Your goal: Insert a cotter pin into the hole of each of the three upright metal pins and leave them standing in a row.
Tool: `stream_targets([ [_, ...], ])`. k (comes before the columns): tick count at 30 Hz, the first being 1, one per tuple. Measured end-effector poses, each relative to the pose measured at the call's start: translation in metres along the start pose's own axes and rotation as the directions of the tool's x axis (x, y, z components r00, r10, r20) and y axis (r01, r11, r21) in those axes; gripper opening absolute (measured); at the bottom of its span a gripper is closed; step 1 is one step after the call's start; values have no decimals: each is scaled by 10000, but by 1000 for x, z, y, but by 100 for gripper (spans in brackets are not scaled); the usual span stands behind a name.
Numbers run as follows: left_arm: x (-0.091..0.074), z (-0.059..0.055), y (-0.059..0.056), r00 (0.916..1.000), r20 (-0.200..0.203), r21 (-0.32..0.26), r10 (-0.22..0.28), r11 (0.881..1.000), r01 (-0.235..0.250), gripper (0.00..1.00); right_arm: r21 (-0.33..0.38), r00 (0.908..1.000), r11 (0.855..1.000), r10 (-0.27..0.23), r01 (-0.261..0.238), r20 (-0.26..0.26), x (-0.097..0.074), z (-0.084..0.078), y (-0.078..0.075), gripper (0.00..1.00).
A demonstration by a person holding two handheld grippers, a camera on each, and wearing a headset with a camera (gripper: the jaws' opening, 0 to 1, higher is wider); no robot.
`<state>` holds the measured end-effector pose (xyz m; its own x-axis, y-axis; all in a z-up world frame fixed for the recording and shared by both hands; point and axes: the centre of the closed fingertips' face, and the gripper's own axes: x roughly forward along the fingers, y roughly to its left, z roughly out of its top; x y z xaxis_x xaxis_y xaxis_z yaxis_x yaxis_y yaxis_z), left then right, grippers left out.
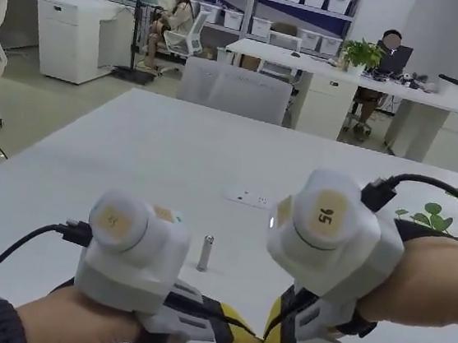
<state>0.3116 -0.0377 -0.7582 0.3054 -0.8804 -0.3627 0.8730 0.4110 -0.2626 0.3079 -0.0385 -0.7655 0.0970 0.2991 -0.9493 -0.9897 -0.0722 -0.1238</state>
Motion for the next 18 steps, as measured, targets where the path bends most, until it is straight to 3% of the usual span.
stream_targets([
  [9,0,0,0,10000,21,-86,-93,9999,94,1,5,10000,10000,-2,2,93,0,1,-1,3],
  [18,1,2,-1,9998,122,285,-146,9995,143,0,103,9997,9999,-26,23,243,-2,1,-2,3],
])
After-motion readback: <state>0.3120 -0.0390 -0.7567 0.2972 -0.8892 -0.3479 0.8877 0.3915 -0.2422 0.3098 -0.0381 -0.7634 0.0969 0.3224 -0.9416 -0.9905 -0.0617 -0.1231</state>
